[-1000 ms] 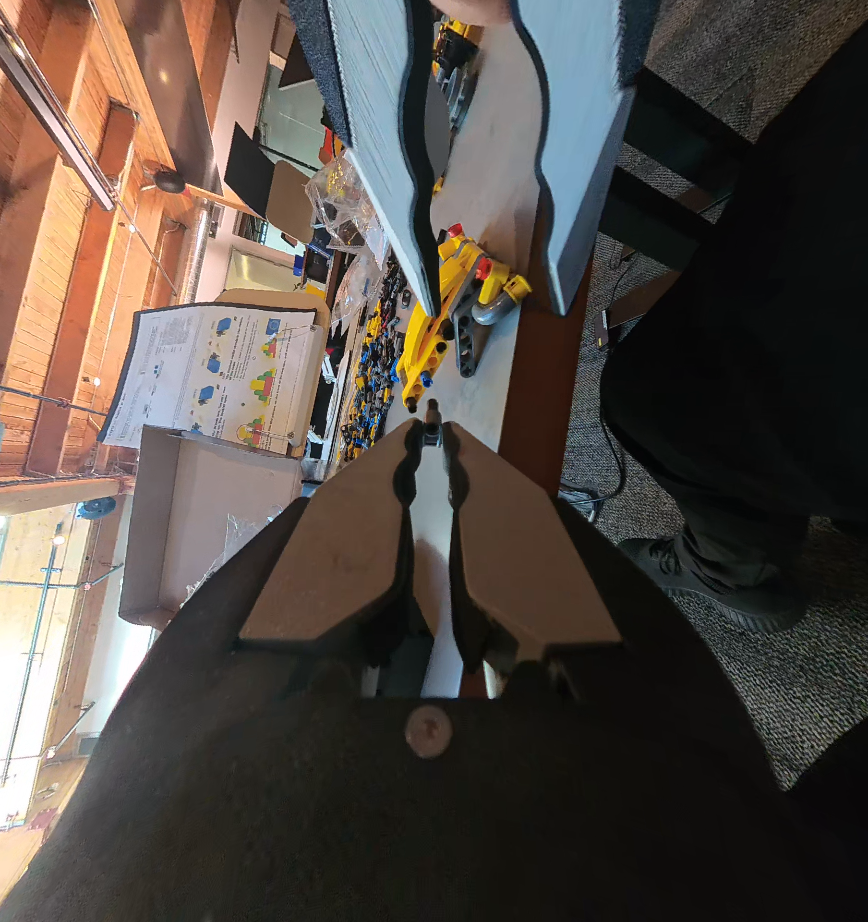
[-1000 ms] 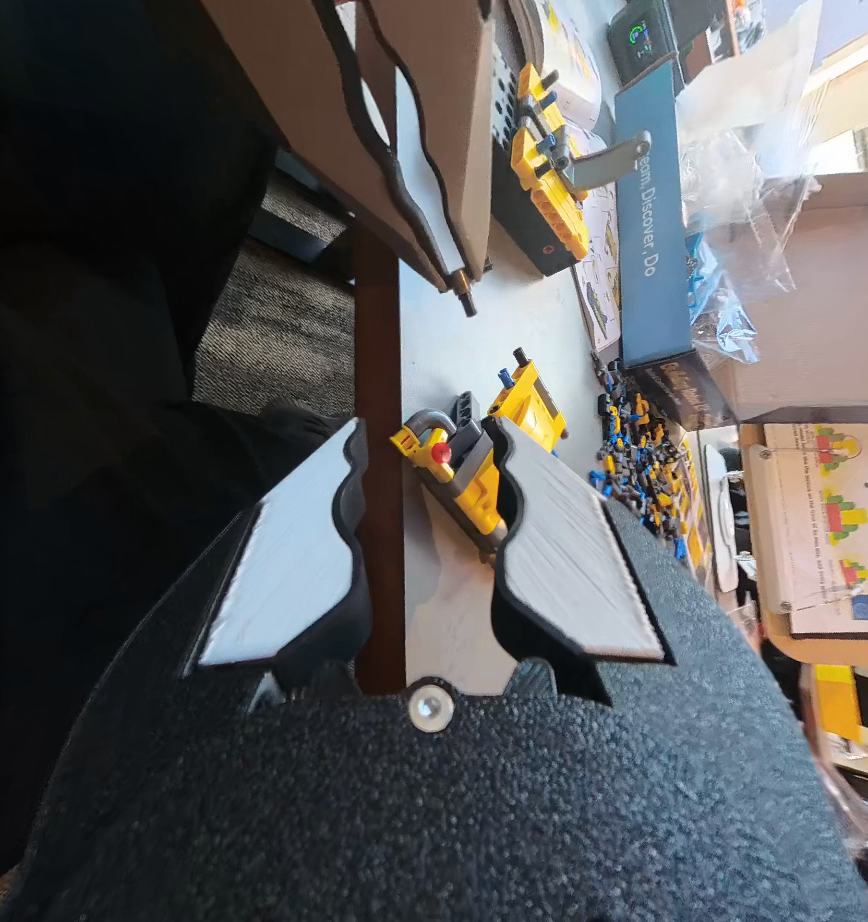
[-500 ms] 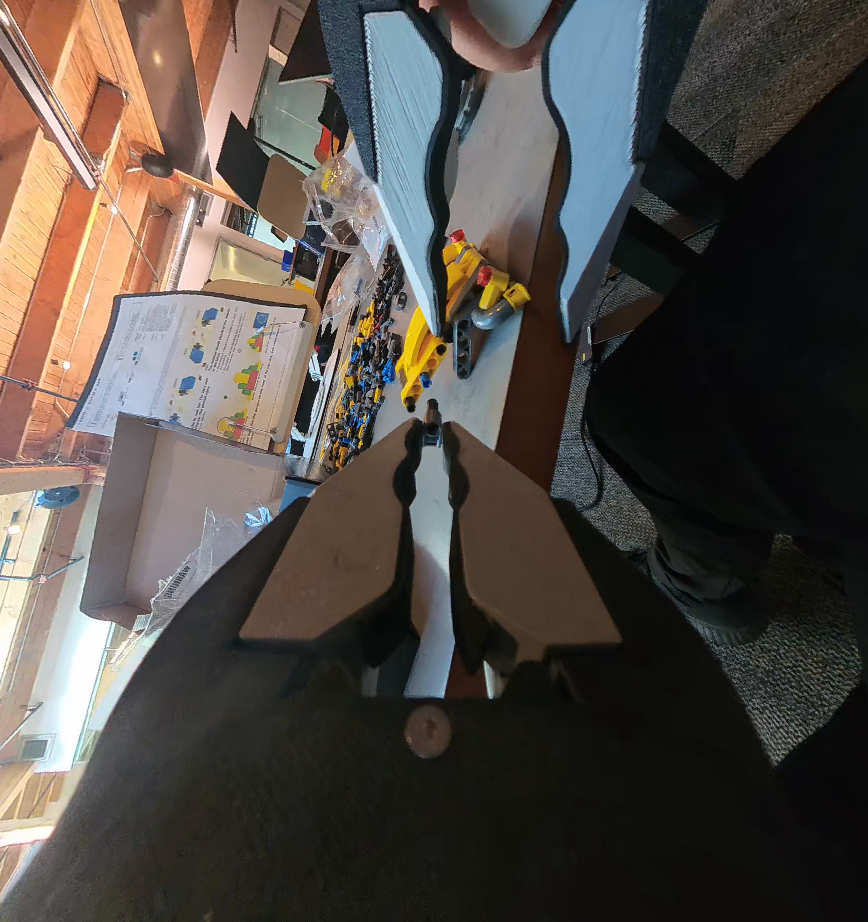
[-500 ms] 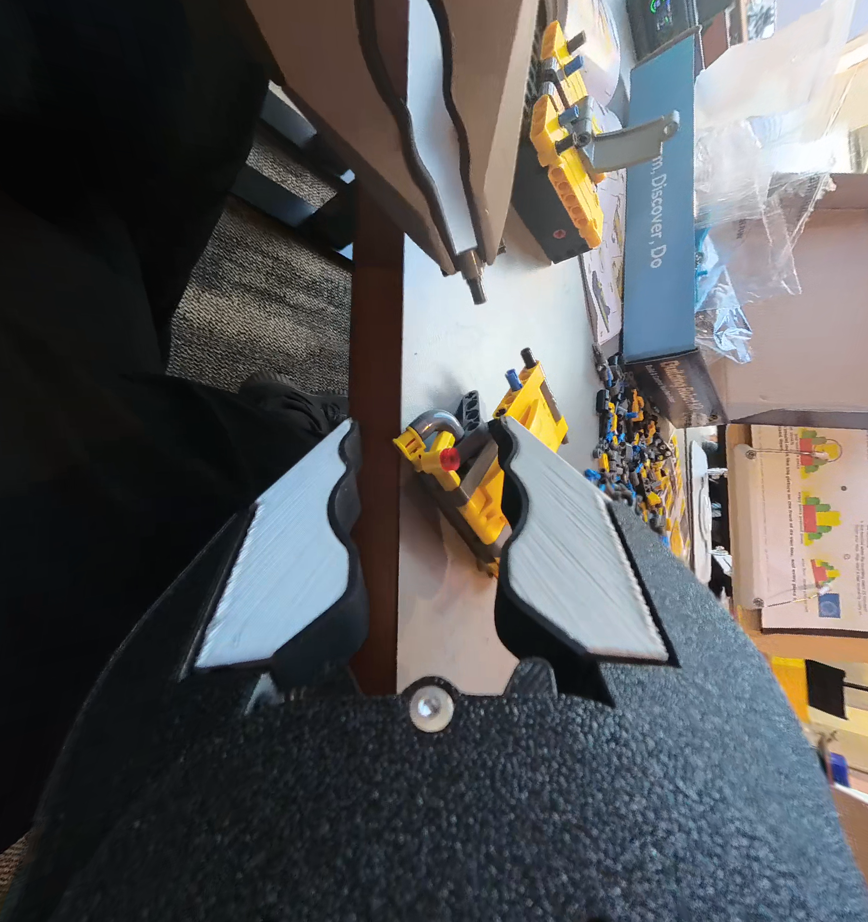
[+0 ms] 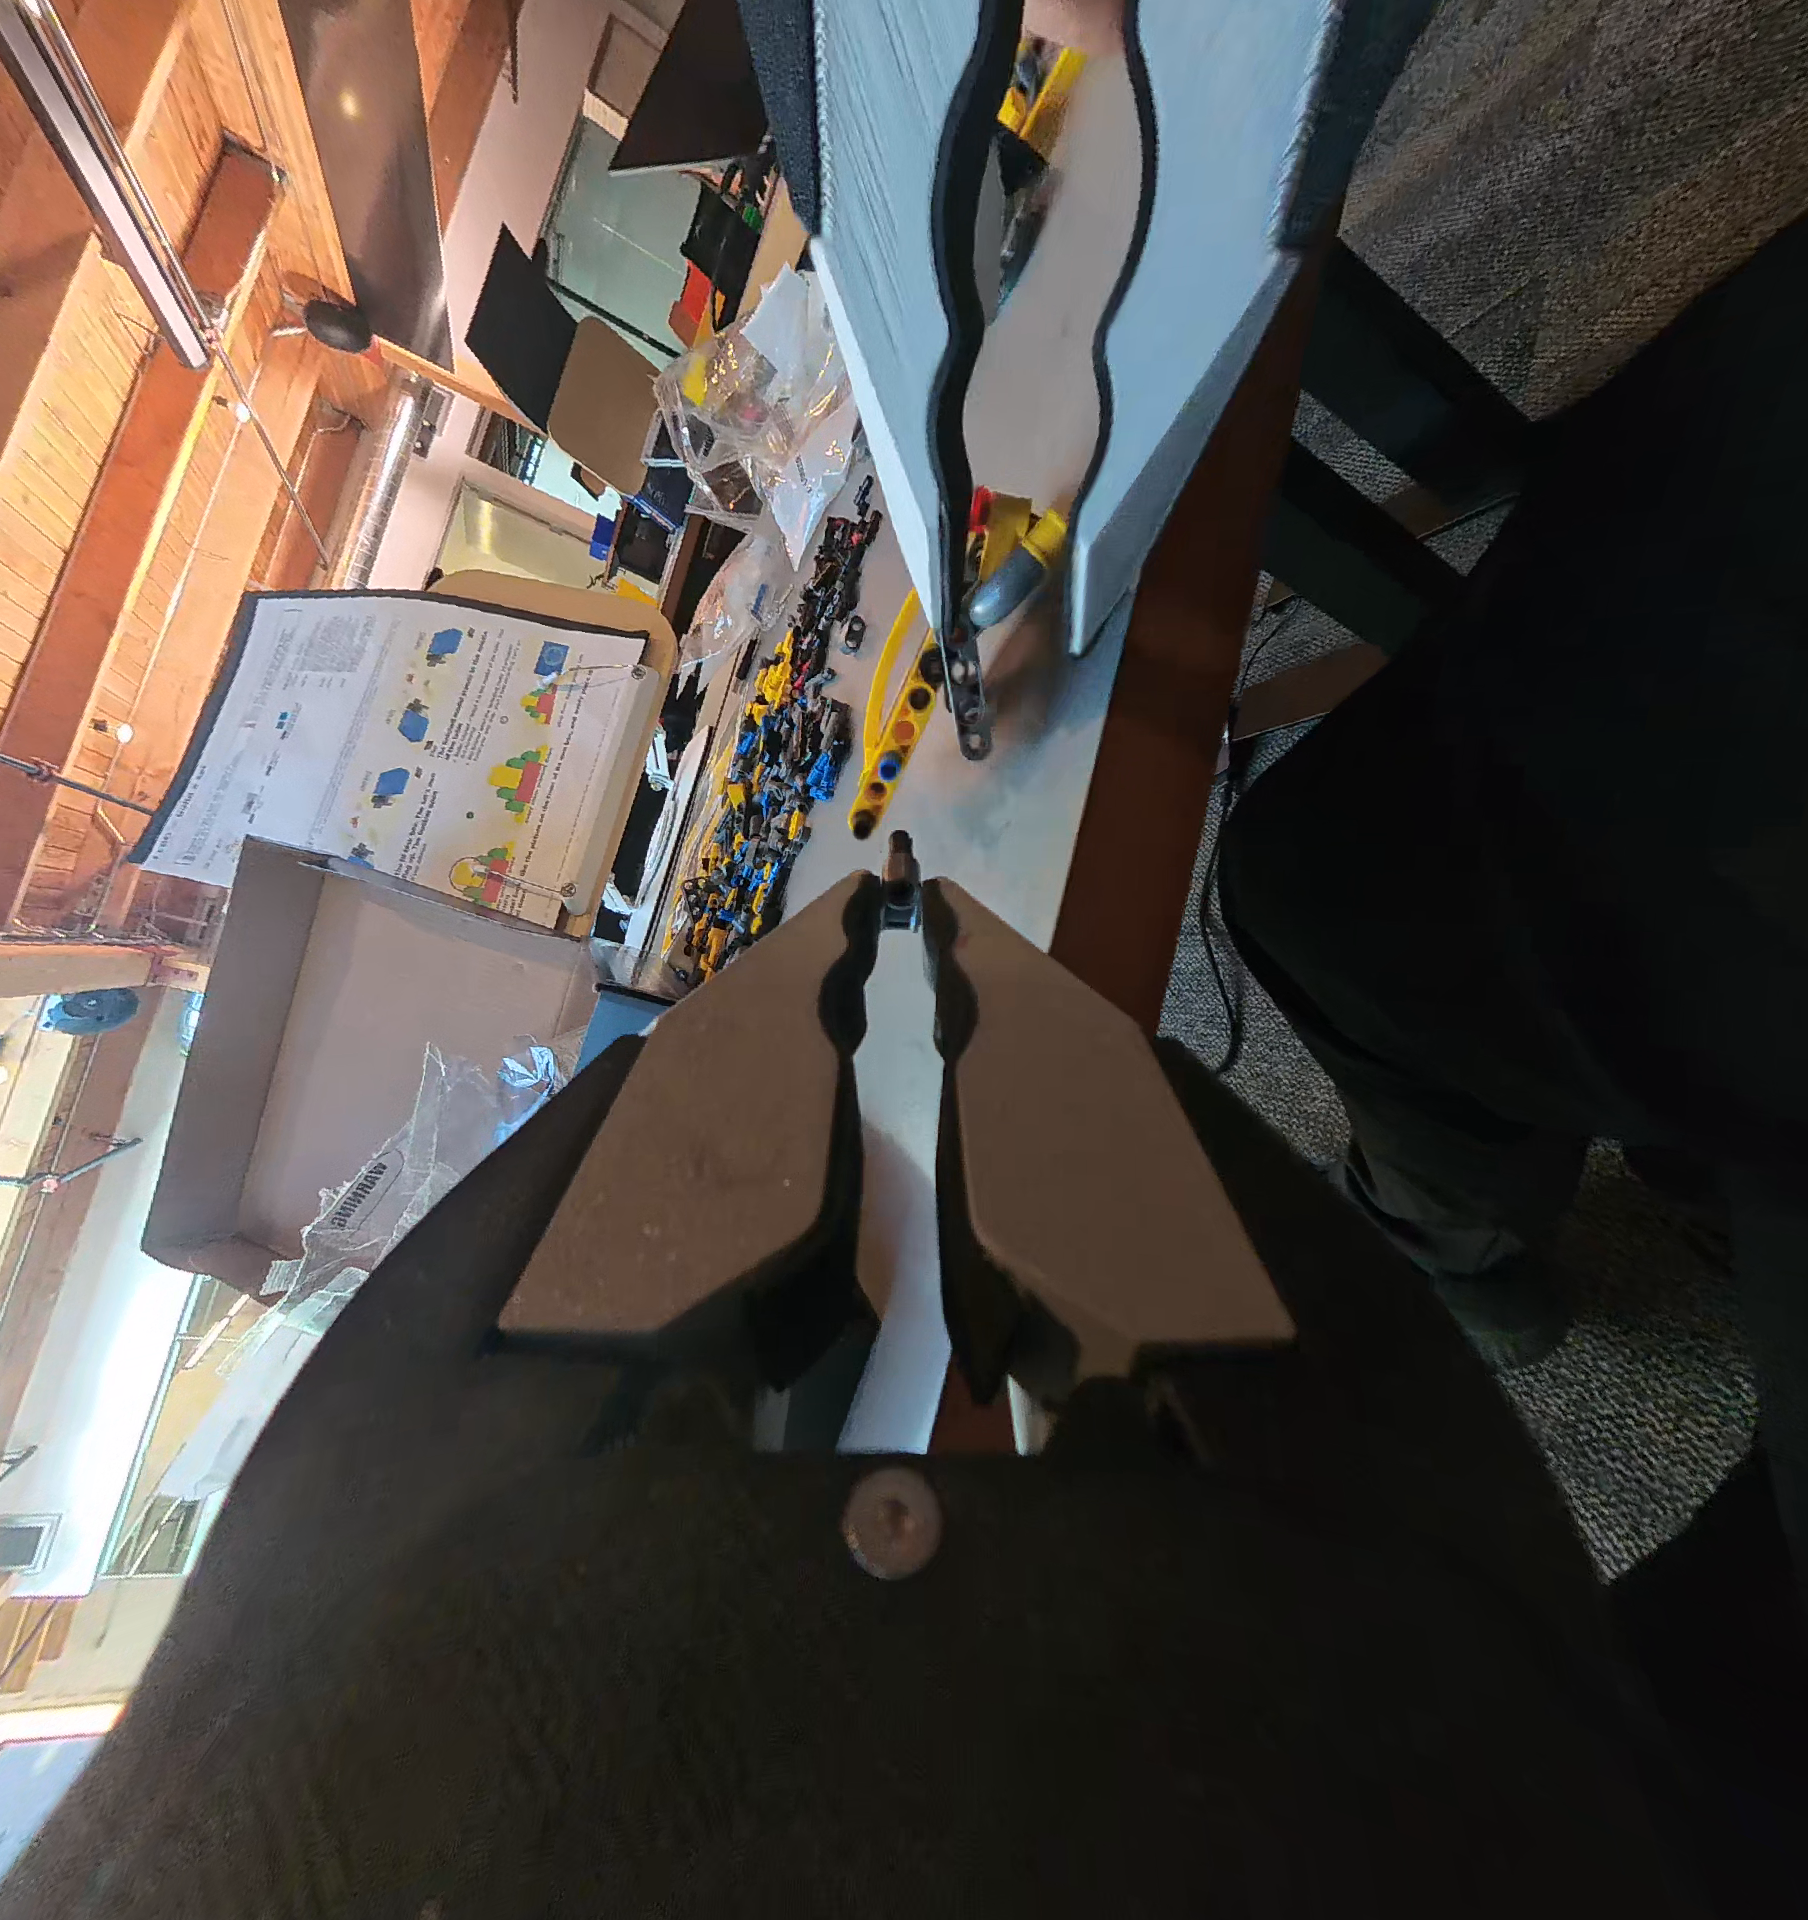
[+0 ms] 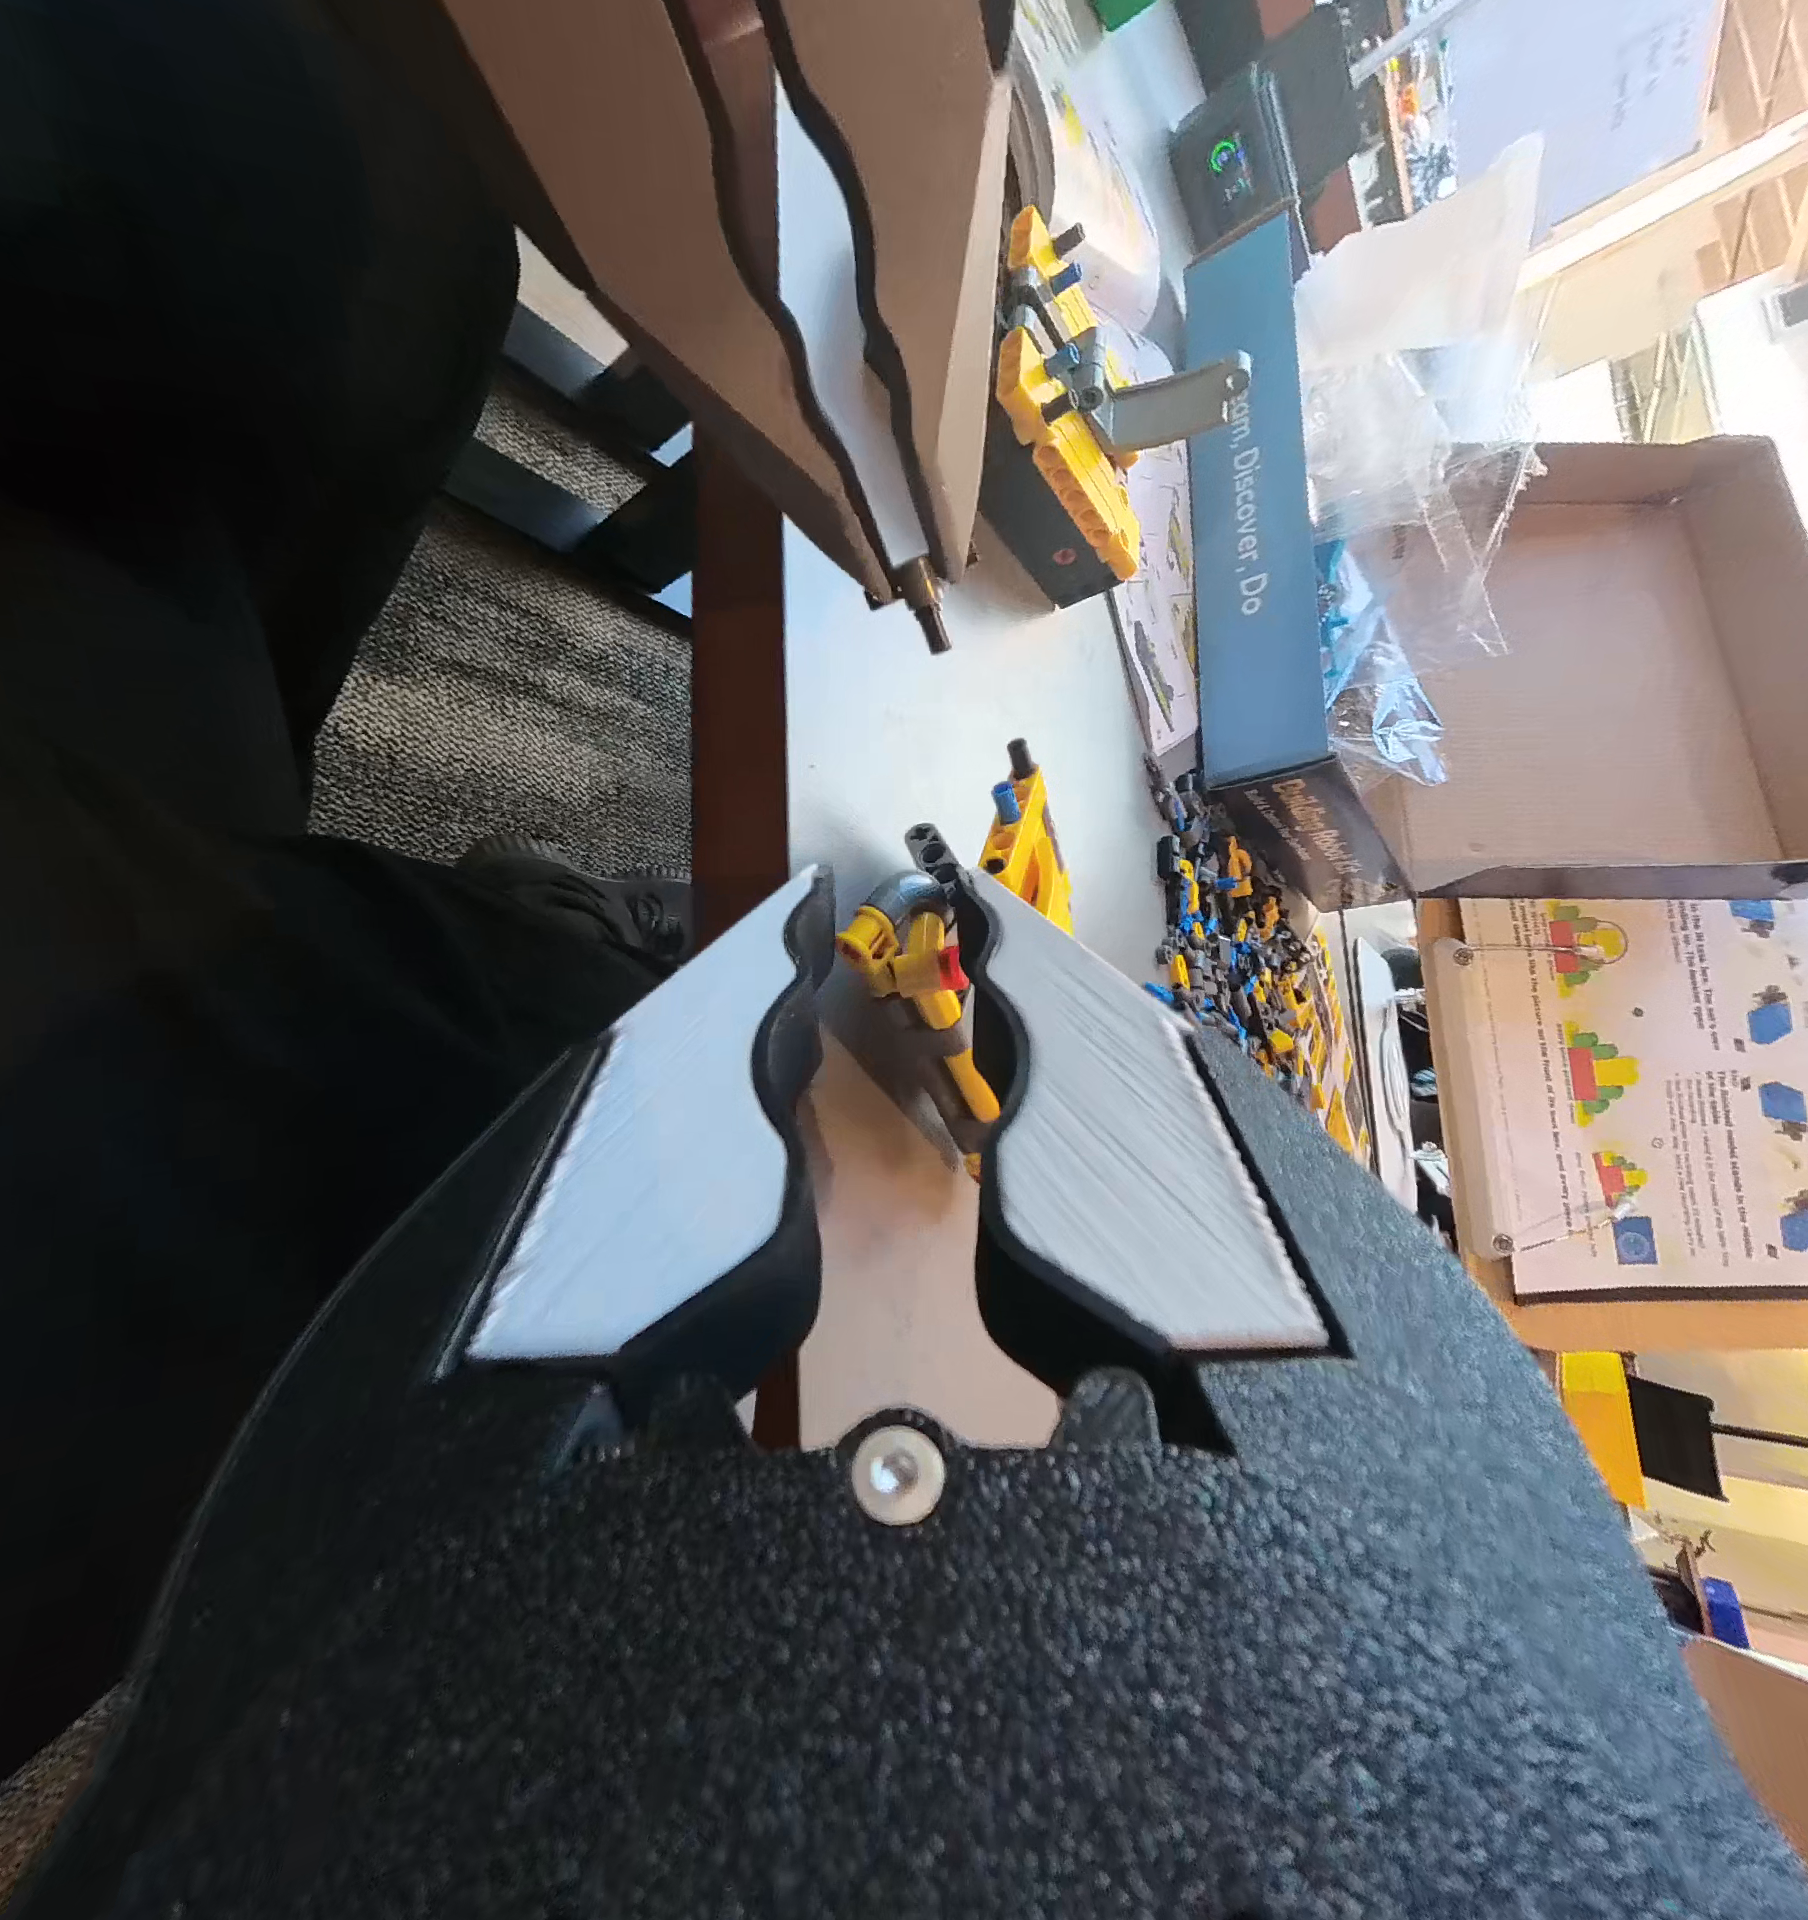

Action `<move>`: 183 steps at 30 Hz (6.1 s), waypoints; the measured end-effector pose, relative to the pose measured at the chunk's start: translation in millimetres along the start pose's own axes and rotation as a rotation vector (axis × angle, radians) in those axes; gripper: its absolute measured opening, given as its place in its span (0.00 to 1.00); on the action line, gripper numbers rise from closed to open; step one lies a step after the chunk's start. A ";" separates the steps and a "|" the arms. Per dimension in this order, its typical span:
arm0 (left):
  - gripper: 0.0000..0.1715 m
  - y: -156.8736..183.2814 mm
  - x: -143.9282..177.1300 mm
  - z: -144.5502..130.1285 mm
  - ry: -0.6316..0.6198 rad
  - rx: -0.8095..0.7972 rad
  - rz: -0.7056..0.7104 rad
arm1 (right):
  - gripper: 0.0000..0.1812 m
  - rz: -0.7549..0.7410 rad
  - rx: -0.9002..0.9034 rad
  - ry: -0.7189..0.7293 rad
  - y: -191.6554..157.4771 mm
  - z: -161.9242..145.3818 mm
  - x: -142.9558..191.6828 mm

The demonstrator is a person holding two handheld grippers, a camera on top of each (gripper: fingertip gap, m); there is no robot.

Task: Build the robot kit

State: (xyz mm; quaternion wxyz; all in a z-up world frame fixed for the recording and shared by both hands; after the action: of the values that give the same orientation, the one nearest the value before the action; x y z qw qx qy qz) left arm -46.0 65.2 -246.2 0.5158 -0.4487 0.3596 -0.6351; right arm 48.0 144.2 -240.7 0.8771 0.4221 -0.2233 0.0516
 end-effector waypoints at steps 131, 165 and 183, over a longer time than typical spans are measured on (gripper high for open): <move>0.03 -56.2 -32.8 -25.2 -0.289 0.688 -0.542 | 0.28 0.647 -1.597 -0.237 63.3 -63.1 -21.3; 0.03 -61.1 -20.5 -14.8 -0.143 0.841 -0.469 | 0.06 0.066 -0.712 0.235 62.8 -16.5 3.7; 0.03 -52.7 -12.7 -0.5 -0.078 0.846 -0.421 | 0.07 -0.134 -0.342 0.048 62.3 -14.3 5.3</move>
State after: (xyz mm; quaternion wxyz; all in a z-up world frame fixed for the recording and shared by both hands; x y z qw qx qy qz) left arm -63.2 88.6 -200.4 0.5265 -0.2858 -0.0491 -0.7992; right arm 40.4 194.3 -201.5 0.9426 0.2795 -0.1790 -0.0355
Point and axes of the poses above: each gripper's, where its closed fingertips meet, x back along the fingers, z out of its top, y = z × x across the jaws, the point moved 6 cm from there along x, back along the fingers, and after that the axes turned 7 degrees about -x, right-handed, at the moved point
